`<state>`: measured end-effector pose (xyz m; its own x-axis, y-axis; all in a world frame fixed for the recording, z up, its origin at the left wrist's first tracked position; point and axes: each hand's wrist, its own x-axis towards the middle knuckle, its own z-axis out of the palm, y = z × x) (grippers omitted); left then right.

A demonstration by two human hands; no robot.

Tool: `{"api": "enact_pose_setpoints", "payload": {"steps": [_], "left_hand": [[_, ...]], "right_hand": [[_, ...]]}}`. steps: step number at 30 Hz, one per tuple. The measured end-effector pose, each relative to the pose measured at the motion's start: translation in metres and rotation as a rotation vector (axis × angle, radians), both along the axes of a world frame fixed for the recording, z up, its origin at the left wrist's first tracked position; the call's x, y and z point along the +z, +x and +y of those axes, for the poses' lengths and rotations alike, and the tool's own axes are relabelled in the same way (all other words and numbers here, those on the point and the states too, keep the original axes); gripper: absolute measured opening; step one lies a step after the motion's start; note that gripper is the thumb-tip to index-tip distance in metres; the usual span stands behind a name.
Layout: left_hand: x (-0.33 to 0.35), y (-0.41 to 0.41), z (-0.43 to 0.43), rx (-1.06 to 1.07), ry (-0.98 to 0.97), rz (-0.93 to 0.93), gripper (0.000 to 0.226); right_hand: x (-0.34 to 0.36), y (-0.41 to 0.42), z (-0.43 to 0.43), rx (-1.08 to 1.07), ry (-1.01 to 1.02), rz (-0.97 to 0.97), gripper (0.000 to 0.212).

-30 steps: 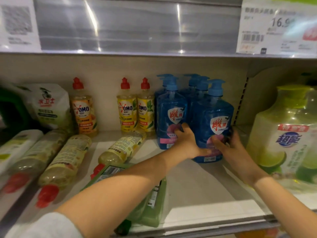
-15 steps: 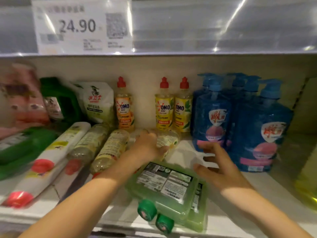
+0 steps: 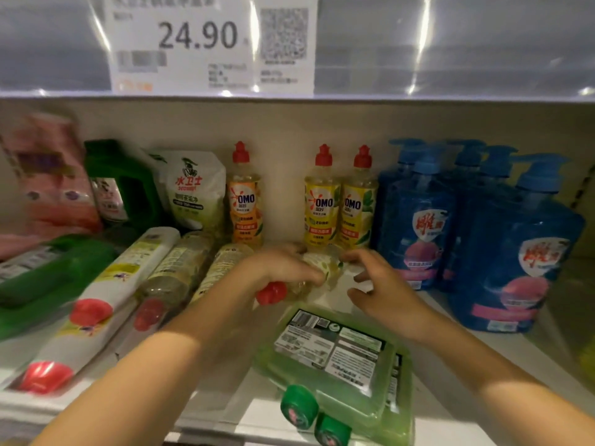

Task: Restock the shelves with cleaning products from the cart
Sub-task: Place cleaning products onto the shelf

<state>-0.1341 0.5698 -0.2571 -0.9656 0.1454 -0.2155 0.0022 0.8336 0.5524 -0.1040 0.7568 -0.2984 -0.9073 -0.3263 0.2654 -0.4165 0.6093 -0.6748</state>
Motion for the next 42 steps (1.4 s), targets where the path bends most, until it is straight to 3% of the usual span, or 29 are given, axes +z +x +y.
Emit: {"api": "enact_pose_setpoints", "payload": {"steps": [3, 6, 10, 12, 14, 17, 20, 21, 27, 31, 34, 37, 42], "left_hand": [[0.025, 0.0, -0.008, -0.053, 0.005, -0.137, 0.062], [0.044, 0.005, -0.014, -0.041, 0.153, -0.304, 0.043], [0.048, 0.009, -0.024, -0.026, 0.497, -0.24, 0.014], [0.047, 0.009, -0.026, 0.079, 0.739, -0.233, 0.014], [0.044, 0.007, -0.025, 0.161, 0.854, -0.224, 0.017], [0.036, 0.002, -0.01, 0.128, 0.729, -0.083, 0.037], [0.021, -0.007, 0.008, -0.018, 0.296, 0.192, 0.077], [0.014, -0.012, 0.013, -0.037, 0.246, 0.303, 0.084], [-0.038, -0.04, 0.035, -0.037, 0.567, 0.423, 0.074], [-0.043, -0.061, 0.036, -0.043, 0.427, 0.414, 0.077], [-0.044, -0.072, 0.04, -0.045, 0.357, 0.39, 0.063], [-0.045, -0.074, 0.048, -0.044, 0.433, 0.389, 0.066], [-0.044, -0.073, 0.057, -0.074, 0.627, 0.348, 0.071]], "right_hand": [[0.003, -0.011, -0.004, 0.073, 0.165, 0.069, 0.071], [0.008, -0.02, -0.019, 0.102, 0.226, 0.082, 0.089], [0.011, -0.028, -0.029, 0.193, 0.079, 0.146, 0.072], [0.013, -0.032, -0.025, 0.222, -0.079, 0.101, 0.066], [0.017, -0.039, -0.022, 0.216, -0.233, 0.083, 0.065], [0.021, -0.054, -0.017, 0.165, -0.382, -0.018, 0.068], [0.022, -0.062, -0.013, 0.11, -0.545, -0.113, 0.061], [0.021, -0.064, -0.013, 0.084, -0.575, -0.123, 0.057], [0.008, -0.062, -0.015, -0.057, -0.459, -0.193, 0.063], [-0.017, -0.048, -0.007, 0.038, -0.245, -0.207, 0.036], [-0.03, -0.043, -0.003, 0.058, -0.088, -0.234, 0.025], [-0.025, -0.045, 0.004, 0.005, -0.055, -0.284, 0.02], [-0.026, -0.045, 0.013, -0.029, 0.101, -0.26, 0.031]]}}
